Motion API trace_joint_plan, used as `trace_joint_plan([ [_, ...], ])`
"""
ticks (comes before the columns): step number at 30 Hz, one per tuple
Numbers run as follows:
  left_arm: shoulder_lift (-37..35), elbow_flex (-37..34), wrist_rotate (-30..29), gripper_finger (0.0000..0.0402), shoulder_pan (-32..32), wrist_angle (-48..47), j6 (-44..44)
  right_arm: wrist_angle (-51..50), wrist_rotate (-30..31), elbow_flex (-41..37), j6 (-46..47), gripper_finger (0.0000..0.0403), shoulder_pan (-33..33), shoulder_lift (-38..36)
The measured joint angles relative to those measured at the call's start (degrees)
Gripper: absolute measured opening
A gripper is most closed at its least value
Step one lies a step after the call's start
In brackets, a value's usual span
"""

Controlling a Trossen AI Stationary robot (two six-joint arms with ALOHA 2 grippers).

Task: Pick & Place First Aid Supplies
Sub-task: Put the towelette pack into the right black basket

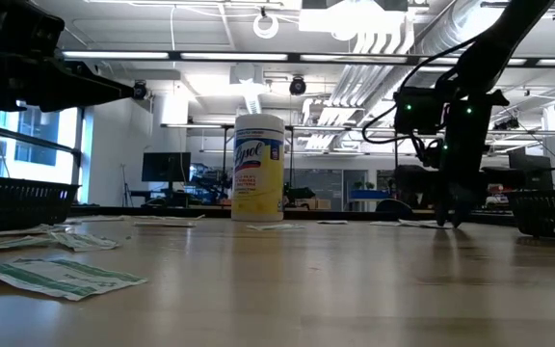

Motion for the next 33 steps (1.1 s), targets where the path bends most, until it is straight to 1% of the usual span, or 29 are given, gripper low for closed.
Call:
trace_joint_plan([
  [10,0.0,0.0,0.0,0.0206,0.0,0.0,0.0,0.9,-0.6,0.0,0.4,0.0046,0.0,0.0],
  [15,0.0,0.0,0.0,0.0206,0.0,0.0,0.0,0.2,0.6,-0.3,-1.5,0.0019,1.0,-2.8],
  [18,0.0,0.0,0.0,0.0206,0.0,0.0,0.0,-1.9,1.5,-0.6,-2.0,0.0003,2.0,-5.8],
  [21,0.0,0.0,0.0,0.0206,0.0,0.0,0.0,-3.7,3.8,-0.3,-1.8,0.0004,3.4,-9.1],
  [24,0.0,0.0,0.0,0.0206,0.0,0.0,0.0,-5.5,4.5,-0.4,-1.7,0.0002,5.6,-12.5],
  [28,0.0,0.0,0.0,0.0206,0.0,0.0,0.0,-7.4,1.8,-0.3,-2.2,0.0001,9.0,-17.7],
  [30,0.0,0.0,0.0,0.0206,0.0,0.0,0.0,-8.6,0.4,-0.3,-4.1,0.0001,10.9,-20.9],
  [33,0.0,0.0,0.0,0.0206,0.0,0.0,0.0,-15.8,-0.7,1.1,-7.3,0.0001,14.1,-25.5],
])
